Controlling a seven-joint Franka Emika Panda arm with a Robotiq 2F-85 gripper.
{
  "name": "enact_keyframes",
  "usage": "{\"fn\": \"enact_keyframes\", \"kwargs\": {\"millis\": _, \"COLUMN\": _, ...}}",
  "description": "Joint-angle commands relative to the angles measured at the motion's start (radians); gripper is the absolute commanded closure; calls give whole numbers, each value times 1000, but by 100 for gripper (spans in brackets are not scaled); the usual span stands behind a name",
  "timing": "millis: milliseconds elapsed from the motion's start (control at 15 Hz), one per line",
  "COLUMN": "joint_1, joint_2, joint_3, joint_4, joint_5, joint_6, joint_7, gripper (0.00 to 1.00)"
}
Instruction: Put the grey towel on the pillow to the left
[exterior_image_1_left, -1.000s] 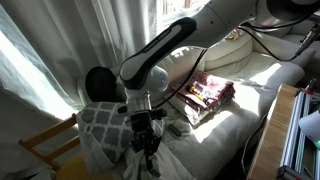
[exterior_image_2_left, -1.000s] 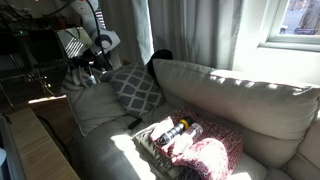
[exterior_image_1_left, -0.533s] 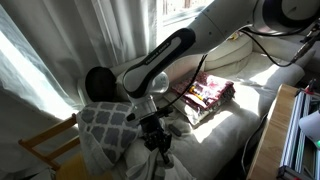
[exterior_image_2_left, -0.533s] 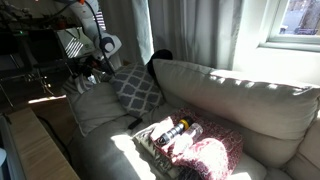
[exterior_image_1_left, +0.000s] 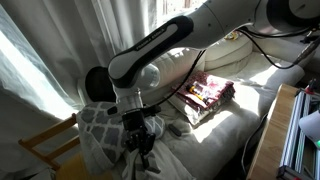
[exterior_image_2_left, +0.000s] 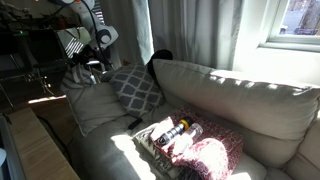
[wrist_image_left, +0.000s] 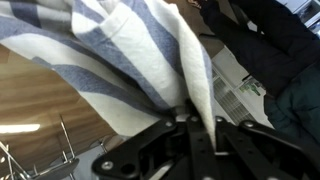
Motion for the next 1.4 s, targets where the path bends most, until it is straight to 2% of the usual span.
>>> {"fn": "enact_keyframes", "kwargs": {"millis": 0, "joint_1": 6, "joint_2": 14, "joint_3": 23, "joint_4": 36, "joint_5": 49, "joint_6": 95, "joint_7": 5, "gripper": 99}}
{"fn": "enact_keyframes", "kwargs": {"millis": 400, "joint_1": 25, "joint_2": -5, "joint_3": -5, "joint_4": -3, "joint_5": 51, "joint_6": 378, "joint_7": 44, "gripper": 99}}
{"fn": "enact_keyframes", "kwargs": {"millis": 733, "joint_1": -18, "joint_2": 2, "joint_3": 69, "joint_4": -36, "joint_5": 136, "joint_6": 551, "joint_7": -14, "gripper": 99}}
{"fn": "enact_keyframes", "kwargs": {"millis": 1067, "joint_1": -47, "joint_2": 2, "joint_3": 109, "joint_4": -56, "joint_5": 172, "joint_6": 562, "joint_7": -63, "gripper": 99}}
{"fn": "enact_keyframes", "kwargs": {"millis": 1333, "joint_1": -32, "joint_2": -20, "joint_3": 23, "joint_4": -105, "joint_5": 100, "joint_6": 470, "joint_7": 10, "gripper": 99}}
